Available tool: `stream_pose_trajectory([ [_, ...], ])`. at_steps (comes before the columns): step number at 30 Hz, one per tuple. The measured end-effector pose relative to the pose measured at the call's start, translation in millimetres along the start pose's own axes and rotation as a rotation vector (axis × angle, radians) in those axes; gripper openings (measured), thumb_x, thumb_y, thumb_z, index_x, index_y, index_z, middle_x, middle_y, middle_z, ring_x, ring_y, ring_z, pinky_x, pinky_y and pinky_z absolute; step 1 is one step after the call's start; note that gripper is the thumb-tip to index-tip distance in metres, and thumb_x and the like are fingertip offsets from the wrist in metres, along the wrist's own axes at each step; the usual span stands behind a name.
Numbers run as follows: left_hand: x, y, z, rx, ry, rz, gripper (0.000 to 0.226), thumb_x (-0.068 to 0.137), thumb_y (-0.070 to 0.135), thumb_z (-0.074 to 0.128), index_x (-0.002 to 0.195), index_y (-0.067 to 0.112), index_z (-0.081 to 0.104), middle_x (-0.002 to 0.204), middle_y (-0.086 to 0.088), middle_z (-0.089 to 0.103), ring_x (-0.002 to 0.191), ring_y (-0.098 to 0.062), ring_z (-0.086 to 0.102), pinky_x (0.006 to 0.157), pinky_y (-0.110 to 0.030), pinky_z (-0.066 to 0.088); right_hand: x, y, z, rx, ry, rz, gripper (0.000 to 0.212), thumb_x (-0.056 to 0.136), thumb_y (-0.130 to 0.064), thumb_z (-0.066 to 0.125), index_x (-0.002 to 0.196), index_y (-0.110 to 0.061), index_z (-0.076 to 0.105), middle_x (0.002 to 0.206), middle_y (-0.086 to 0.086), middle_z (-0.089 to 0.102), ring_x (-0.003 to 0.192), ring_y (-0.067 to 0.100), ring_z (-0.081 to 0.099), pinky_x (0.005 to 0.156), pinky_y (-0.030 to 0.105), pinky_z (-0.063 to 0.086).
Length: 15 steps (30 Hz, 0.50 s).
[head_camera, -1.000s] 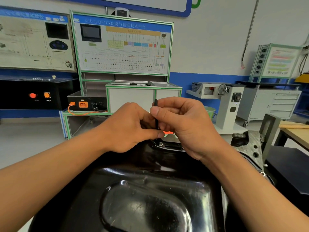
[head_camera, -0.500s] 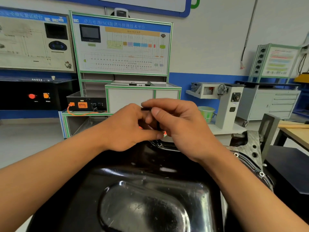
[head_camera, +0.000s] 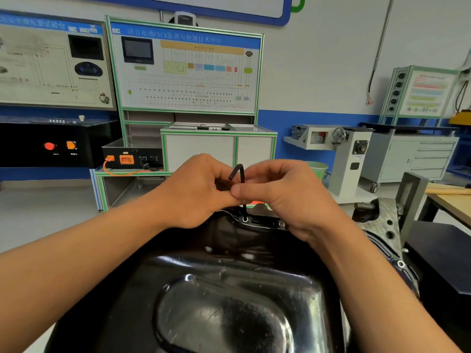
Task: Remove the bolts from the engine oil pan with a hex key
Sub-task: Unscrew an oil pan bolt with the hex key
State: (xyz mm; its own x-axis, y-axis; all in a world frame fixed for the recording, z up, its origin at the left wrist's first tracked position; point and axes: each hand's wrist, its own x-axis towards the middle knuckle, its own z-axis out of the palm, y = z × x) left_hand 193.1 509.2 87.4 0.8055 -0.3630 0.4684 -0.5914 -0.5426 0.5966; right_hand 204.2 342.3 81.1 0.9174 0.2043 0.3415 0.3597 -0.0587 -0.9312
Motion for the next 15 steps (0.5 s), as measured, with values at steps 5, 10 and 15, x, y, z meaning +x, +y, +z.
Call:
stream_pose_trajectory([
  [5, 1.4, -3.9, 2.5, 0.036, 0.109, -0.009, 0.01, 0.076, 0.018, 0.082, 0.068, 0.021, 0.076, 0.061, 0.0, 0.07, 0.055, -0.005, 0.056, 0.058, -0.026, 0.048, -2.6, -1.4, -0.9, -0.007, -0.008, -0.051, 0.017, 0.066, 0.0, 0.088, 0.07, -0.007, 0.073, 0.054, 0.005, 0.062, 0.05, 0.013, 0.059, 0.05, 0.016, 0.047],
  [10, 0.1, -1.8, 5.1, 0.041, 0.114, -0.015, 0.015, 0.076, 0.017, 0.083, 0.078, 0.004, 0.076, 0.071, -0.016, 0.071, 0.061, -0.023, 0.06, 0.07, -0.049, 0.054, -3.0, -1.2, 0.6, -0.067, 0.005, -0.119, 0.019, 0.066, -0.006, 0.09, 0.067, -0.014, 0.073, 0.052, 0.0, 0.056, 0.047, 0.009, 0.05, 0.048, 0.017, 0.044],
  [15, -1.6, 3.1, -0.9, -0.037, 0.031, -0.026, 0.02, 0.077, 0.01, 0.082, 0.095, 0.008, 0.074, 0.082, -0.01, 0.074, 0.067, -0.011, 0.067, 0.069, -0.034, 0.057, -0.7, 1.2, -0.5, -0.013, -0.019, -0.115, 0.012, 0.073, -0.002, 0.085, 0.07, -0.009, 0.075, 0.063, 0.012, 0.069, 0.058, 0.014, 0.063, 0.058, 0.022, 0.053],
])
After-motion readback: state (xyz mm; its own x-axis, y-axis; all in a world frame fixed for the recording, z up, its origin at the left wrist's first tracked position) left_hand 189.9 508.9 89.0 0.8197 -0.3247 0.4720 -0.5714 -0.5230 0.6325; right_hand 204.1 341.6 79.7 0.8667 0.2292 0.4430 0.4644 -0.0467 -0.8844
